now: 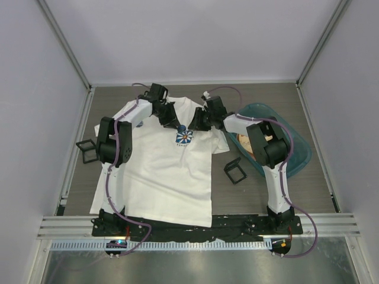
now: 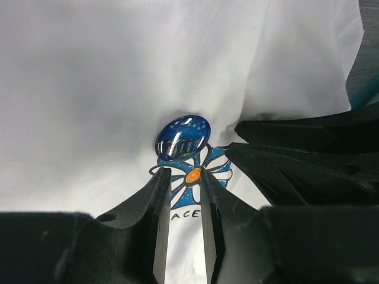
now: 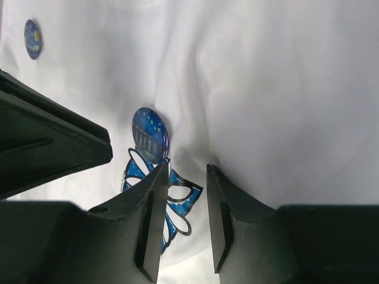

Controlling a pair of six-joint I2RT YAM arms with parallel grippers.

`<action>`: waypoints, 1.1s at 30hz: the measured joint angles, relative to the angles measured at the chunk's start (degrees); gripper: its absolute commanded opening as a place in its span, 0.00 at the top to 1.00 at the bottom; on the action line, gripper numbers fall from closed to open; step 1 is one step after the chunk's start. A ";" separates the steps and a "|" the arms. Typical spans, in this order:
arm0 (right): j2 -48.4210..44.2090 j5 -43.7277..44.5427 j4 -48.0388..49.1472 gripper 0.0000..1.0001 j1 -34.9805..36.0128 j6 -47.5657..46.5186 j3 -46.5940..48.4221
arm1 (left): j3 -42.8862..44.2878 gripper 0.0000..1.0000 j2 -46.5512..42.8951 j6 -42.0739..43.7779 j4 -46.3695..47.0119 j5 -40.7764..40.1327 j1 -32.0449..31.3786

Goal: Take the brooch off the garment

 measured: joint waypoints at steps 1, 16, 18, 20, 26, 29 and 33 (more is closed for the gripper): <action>-0.02 0.70 -0.92 0.63 0.07 -0.48 0.42 | 0.00 0.73 0.11 0.00 0.00 0.00 -0.13; -0.20 2.29 -7.80 0.66 1.92 -5.01 7.56 | 0.57 0.85 3.23 0.46 -1.44 -1.51 -0.66; 0.20 1.64 -7.76 0.63 1.92 -5.09 9.07 | 1.20 0.86 3.48 0.85 -2.08 -2.05 -0.66; 1.31 0.92 -7.76 0.62 1.92 -5.27 11.15 | 1.42 0.86 3.56 1.07 -2.40 -2.32 -0.66; 5.29 -0.59 -8.37 0.58 1.90 -5.79 14.47 | 1.68 0.86 3.58 1.25 -2.89 -2.80 -0.70; 7.21 -1.03 -9.09 0.58 1.92 -5.99 15.56 | 2.01 0.86 3.82 1.27 -3.17 -2.86 -0.70; 7.82 -1.90 -9.51 0.61 1.88 -6.08 15.65 | 2.27 0.86 3.96 1.25 -3.43 -2.84 -0.70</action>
